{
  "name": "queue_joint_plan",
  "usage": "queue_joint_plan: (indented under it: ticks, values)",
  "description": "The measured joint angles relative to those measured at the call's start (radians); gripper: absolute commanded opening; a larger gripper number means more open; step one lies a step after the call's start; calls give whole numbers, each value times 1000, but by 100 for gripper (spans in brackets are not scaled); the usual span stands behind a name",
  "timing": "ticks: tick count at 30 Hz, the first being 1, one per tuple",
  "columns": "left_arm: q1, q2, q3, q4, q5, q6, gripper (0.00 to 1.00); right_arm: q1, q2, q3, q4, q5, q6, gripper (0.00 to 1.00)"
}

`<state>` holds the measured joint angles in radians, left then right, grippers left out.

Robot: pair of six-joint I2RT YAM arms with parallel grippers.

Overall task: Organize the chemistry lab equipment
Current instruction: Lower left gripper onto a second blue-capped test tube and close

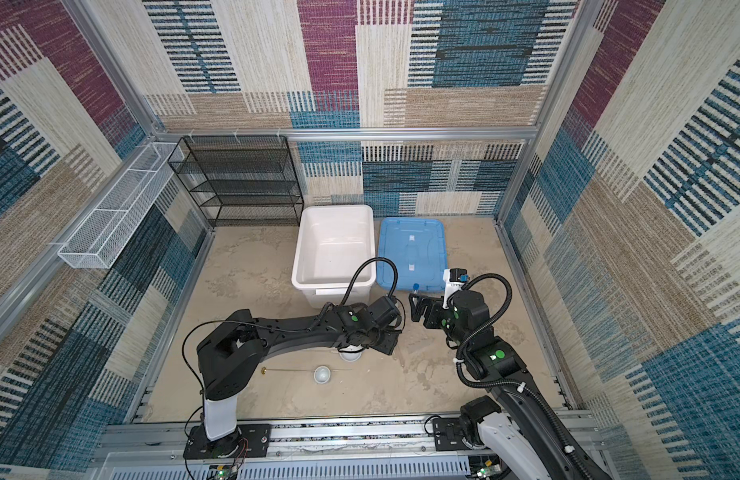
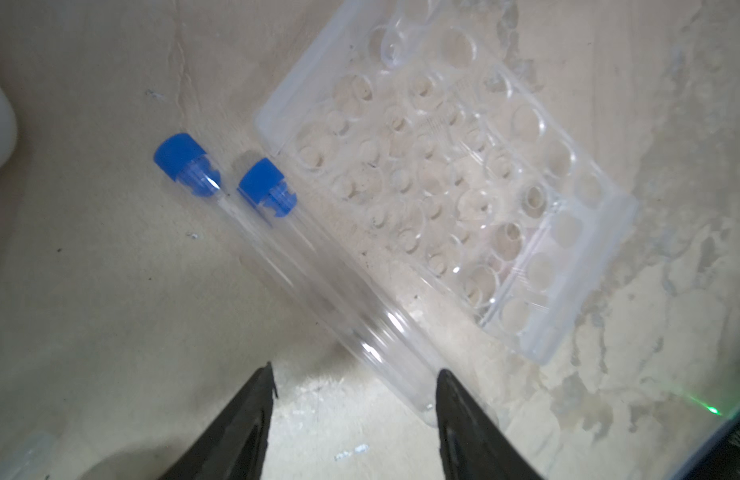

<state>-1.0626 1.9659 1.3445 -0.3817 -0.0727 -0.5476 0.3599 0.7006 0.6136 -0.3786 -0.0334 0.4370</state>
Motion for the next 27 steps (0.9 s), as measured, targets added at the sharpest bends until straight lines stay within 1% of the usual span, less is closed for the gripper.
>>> queue_joint_plan:
  ticks: [9, 11, 16, 18, 21, 27]
  values:
    - [0, 53, 47, -29, -39, 4, 59, 0, -16, -17, -10, -1, 7, 99]
    - [0, 60, 51, -42, -57, 5, 55, 0, -20, -21, -11, 0, 7, 99]
    - [-1, 70, 51, -67, -85, 8, 52, 0, -21, -26, -12, 0, 8, 99]
    - [-1, 70, 51, -72, -92, 9, 47, 0, -20, -26, -11, 0, 10, 99]
    - [-1, 68, 48, -84, -104, 9, 43, 0, -13, -26, -11, 0, 10, 99]
    - [-5, 42, 26, -127, -98, 2, 43, 0, 7, -26, -11, -9, 10, 99]
